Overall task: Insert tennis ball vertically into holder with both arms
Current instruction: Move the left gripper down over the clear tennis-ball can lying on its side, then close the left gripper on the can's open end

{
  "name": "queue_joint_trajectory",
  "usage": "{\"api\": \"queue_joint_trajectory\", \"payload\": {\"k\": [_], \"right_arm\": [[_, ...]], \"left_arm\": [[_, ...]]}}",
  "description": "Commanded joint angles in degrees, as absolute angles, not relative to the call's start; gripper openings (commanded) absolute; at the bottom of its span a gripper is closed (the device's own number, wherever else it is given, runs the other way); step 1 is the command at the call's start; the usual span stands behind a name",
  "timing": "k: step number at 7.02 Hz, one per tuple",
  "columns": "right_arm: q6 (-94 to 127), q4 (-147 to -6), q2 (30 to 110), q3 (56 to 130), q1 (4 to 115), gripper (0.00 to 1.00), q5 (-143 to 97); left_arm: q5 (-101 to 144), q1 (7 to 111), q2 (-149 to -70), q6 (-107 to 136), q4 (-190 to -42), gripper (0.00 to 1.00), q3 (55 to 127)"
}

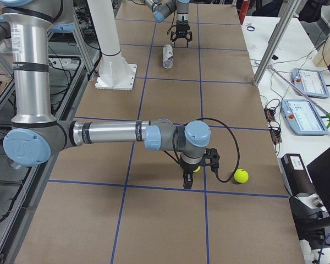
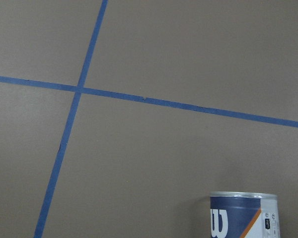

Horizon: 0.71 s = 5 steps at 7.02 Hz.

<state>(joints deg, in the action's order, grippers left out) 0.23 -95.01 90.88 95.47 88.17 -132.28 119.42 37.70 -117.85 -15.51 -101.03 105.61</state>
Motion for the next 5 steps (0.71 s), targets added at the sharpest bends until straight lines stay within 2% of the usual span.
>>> {"api": "queue_joint_trajectory", "payload": {"k": [1,5], "right_arm": [[0.2,-95.0,91.0,95.2,88.2,1.00,-132.3],[0.2,-95.0,91.3,95.3,88.2,1.00,-132.3]], "left_arm": [[107.5,29.5,-118.6,-16.0,-95.6,0.98,106.4],[106.9,27.8,-118.5,-15.8,-95.5,0.98,106.4]]}}
